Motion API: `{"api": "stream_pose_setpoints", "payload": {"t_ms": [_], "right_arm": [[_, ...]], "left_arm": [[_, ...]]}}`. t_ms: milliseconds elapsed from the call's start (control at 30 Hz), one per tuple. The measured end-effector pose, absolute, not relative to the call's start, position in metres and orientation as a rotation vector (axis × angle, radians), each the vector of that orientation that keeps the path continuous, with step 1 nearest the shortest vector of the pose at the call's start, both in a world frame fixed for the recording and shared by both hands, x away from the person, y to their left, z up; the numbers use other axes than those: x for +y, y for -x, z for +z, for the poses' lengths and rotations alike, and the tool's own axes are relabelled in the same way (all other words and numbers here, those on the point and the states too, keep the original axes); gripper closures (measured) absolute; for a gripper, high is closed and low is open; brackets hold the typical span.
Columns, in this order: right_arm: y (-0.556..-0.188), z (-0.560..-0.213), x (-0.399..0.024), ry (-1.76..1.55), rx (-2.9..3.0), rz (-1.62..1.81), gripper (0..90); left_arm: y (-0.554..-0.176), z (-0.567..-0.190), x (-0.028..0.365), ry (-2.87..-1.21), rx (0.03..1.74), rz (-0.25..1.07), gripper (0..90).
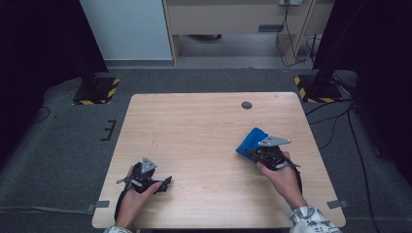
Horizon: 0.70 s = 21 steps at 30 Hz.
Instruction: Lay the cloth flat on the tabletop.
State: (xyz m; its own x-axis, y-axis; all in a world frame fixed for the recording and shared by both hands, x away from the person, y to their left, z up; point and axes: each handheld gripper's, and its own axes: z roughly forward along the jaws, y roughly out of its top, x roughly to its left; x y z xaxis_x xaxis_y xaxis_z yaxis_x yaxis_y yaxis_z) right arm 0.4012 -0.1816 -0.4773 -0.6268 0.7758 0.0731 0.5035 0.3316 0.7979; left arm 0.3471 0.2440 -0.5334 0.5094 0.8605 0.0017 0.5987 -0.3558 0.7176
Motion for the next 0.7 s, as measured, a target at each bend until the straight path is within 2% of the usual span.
{"api": "stream_pose_setpoints", "payload": {"t_ms": [333,700], "right_arm": [[-0.406,-0.467,-0.147,-1.12,2.315,1.267,87.0],[-0.409,-0.47,-0.085,-1.055,2.393,1.308,87.0]], "left_arm": [[-0.347,-0.532,0.244,-2.071,1.184,0.511,5.4],[-0.346,-0.53,0.243,-2.063,1.176,0.511,5.9]]}}
